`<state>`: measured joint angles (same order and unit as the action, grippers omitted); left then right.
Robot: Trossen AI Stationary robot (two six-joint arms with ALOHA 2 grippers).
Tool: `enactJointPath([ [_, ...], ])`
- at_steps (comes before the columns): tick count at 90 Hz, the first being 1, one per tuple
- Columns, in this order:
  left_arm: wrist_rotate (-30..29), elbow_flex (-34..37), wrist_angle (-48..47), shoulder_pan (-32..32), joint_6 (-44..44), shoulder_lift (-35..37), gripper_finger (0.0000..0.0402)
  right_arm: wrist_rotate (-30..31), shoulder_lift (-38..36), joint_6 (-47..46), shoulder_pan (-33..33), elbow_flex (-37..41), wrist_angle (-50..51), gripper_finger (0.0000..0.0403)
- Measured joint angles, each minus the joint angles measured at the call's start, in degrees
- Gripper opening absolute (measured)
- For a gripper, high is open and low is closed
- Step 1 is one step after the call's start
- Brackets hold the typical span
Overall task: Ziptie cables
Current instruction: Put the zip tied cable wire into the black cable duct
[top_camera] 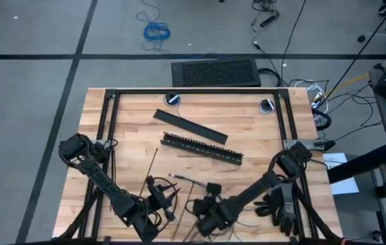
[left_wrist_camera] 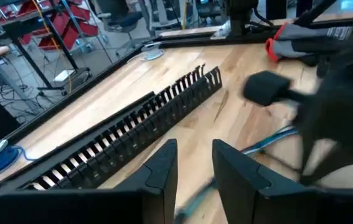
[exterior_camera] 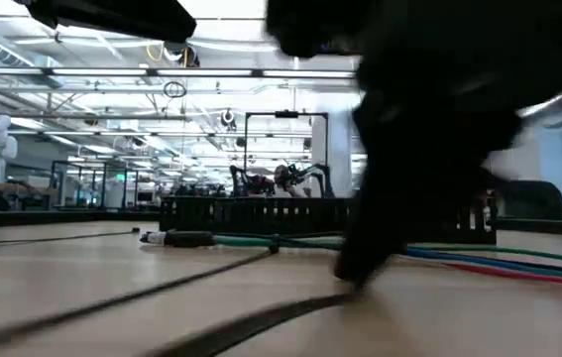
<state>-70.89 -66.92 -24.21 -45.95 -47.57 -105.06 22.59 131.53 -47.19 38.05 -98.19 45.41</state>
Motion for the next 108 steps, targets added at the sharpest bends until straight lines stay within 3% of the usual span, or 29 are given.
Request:
enactJointPath([
  [7, 0.91, 0.20, -1.57, 0.66, -3.30, -0.18, 0.0099, 1.43, -0.12, -1.73, 2.25, 0.09, 0.32, 0.0013],
  [21, 7.89, 2.15, -1.77, 4.38, -2.23, -2.09, 0.0100, 13.90, -1.27, -6.46, 7.10, 0.57, 4.17, 0.0025],
  [31, 12.76, 2.84, -1.68, 7.24, 5.36, -3.92, 0.0100, 20.00, -5.01, -8.09, 9.39, 0.36, 6.54, 0.0046],
  [40, 17.26, 2.89, -0.72, 8.59, 13.58, -4.61, 0.0100, 21.43, -6.77, -8.57, 11.27, 0.26, 6.43, 0.0076],
  [51, 20.21, 2.86, 4.21, 9.34, 22.16, -4.50, 0.0100, 20.84, -7.29, -11.79, 14.18, 0.26, 6.18, 0.0120],
  [61, 23.22, 2.84, 7.60, 10.67, 30.99, -4.48, 0.0100, 17.25, -6.42, -19.89, 14.96, 0.26, 14.31, 0.0163],
  [76, 33.72, 2.84, 6.96, 14.54, 33.19, -4.48, 0.0122, 13.79, -6.03, -29.78, 14.98, 0.90, 24.51, 0.0219],
  [90, 40.48, 2.84, 5.99, 17.79, 32.48, -4.48, 0.0164, 7.31, -6.00, -27.49, 12.19, 1.32, 23.99, 0.0250],
  [108, 45.25, 2.72, 3.30, 20.72, 29.85, -4.31, 0.0179, 1.61, -6.13, -21.27, 8.45, 5.51, 16.89, 0.0247],
])
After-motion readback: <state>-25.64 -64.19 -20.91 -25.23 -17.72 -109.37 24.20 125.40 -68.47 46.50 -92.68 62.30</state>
